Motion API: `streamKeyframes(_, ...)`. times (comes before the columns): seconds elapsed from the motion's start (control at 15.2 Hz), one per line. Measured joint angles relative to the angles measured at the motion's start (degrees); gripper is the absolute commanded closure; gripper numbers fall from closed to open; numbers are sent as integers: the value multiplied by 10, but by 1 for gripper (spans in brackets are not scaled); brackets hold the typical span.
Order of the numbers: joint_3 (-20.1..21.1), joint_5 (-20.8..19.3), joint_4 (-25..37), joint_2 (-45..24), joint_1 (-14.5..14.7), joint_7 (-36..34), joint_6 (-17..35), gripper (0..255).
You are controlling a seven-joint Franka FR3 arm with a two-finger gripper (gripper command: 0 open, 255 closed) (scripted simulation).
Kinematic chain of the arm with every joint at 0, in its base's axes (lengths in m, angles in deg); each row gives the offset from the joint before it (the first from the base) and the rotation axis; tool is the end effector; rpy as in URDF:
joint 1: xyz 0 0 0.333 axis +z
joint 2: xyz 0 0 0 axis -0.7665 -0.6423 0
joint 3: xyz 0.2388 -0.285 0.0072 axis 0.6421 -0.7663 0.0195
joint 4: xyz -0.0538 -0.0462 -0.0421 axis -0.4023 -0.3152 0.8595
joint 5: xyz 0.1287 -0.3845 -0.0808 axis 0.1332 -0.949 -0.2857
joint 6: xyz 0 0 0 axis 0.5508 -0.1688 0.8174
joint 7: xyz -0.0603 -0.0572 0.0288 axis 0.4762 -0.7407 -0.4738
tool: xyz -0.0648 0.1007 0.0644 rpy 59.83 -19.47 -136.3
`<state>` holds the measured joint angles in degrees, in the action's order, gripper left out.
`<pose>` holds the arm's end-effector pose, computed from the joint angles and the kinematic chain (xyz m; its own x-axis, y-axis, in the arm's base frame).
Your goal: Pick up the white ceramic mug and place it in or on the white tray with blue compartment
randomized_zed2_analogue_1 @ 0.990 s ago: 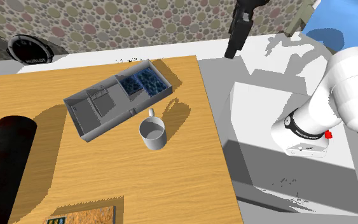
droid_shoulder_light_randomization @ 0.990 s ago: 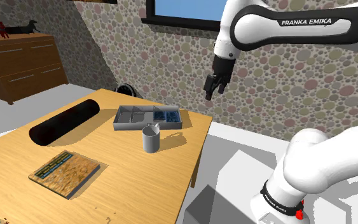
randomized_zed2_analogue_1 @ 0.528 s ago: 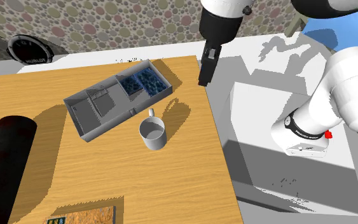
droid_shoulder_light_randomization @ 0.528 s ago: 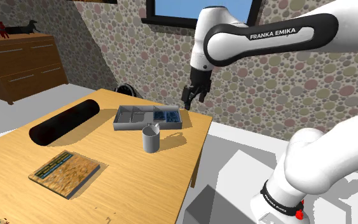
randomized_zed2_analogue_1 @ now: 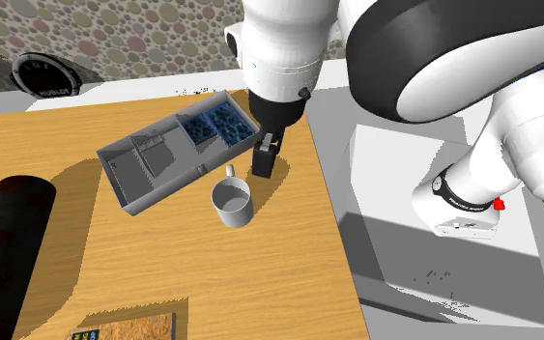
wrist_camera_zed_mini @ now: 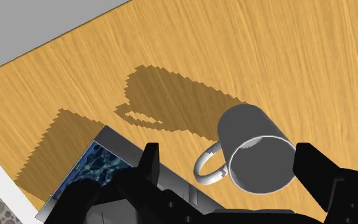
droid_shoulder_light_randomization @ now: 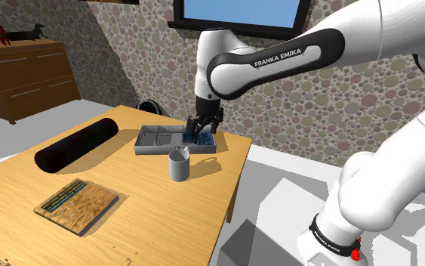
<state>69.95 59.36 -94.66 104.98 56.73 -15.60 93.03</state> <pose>0.4528 0.1486 0.4865 0.9977 0.0055 0.0683 0.0051 -1.0000 0.0066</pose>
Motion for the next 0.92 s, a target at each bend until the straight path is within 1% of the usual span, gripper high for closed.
streamKeyframes(0.33,33,-21,56,-102,12,-56,45,0)
streamKeyframes(0.59,51,-47,117,-181,25,-101,59,0)
streamKeyframes(0.73,53,-55,127,-202,28,-110,69,0)
streamKeyframes(0.92,53,-61,121,-218,29,-116,90,0)
